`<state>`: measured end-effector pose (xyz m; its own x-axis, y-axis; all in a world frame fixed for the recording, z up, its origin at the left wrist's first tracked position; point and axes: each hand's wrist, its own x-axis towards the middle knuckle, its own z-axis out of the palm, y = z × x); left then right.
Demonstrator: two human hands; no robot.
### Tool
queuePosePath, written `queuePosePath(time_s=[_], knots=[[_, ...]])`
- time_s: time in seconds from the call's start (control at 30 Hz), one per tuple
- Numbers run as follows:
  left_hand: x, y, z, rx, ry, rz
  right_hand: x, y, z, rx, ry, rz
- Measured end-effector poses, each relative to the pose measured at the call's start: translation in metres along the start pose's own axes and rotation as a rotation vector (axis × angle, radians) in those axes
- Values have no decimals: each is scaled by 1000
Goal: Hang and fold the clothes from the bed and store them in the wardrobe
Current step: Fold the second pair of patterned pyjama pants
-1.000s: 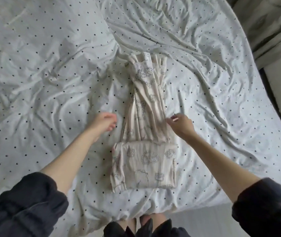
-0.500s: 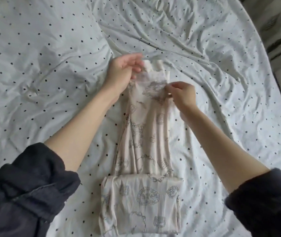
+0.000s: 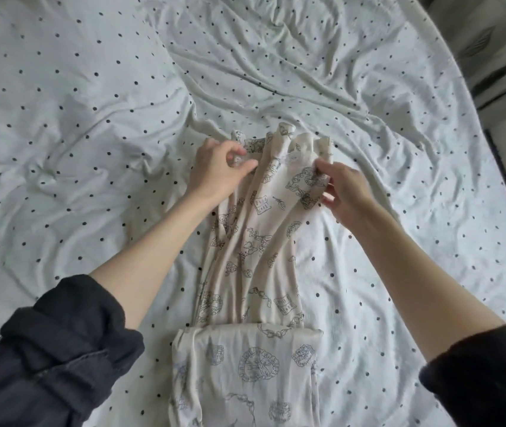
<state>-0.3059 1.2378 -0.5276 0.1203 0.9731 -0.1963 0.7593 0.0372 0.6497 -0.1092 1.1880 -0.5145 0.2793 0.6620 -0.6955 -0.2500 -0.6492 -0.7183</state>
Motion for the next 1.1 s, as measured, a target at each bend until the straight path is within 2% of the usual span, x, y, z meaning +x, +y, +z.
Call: queuePosePath(time_s=[0.07, 0.17, 0.27, 0.37, 0.43, 0.5, 0.57, 0.7, 0.83, 0.93, 1.03, 1.1], knots=[[3, 6, 3, 99, -67, 22, -1, -2, 0, 87, -22, -49], [2, 16, 9, 69, -204, -2, -2, 0, -6, 159, -75, -93], [-4, 19, 6, -11, -170, -27, -3, -2, -16, 198, -91, -117], [-5, 5, -19, -334, -43, -220, -3, -7, -25, 213, -93, -151], [-6, -7, -35, -649, -66, -383, -2, -10, -25, 204, -131, -178], [-9, -16, -37, -801, -125, -484, 1, -10, -17, 171, -199, -148], [-11, -19, -32, -793, -132, -560, 5, -5, -7, 125, -178, -19], [-1, -23, -25, -685, -140, -607, 17, 10, 2, -44, -17, 208], [10, -19, -23, -448, -231, -545, 23, 1, 6, -100, -85, 248], [16, -22, -24, -374, -239, -525, 25, -6, 11, -173, -101, 234], [15, -25, -28, -403, -253, -497, 24, -11, 17, -234, -110, 210], [14, -26, -36, -515, -240, -510, 22, -16, 15, -277, -83, 144]])
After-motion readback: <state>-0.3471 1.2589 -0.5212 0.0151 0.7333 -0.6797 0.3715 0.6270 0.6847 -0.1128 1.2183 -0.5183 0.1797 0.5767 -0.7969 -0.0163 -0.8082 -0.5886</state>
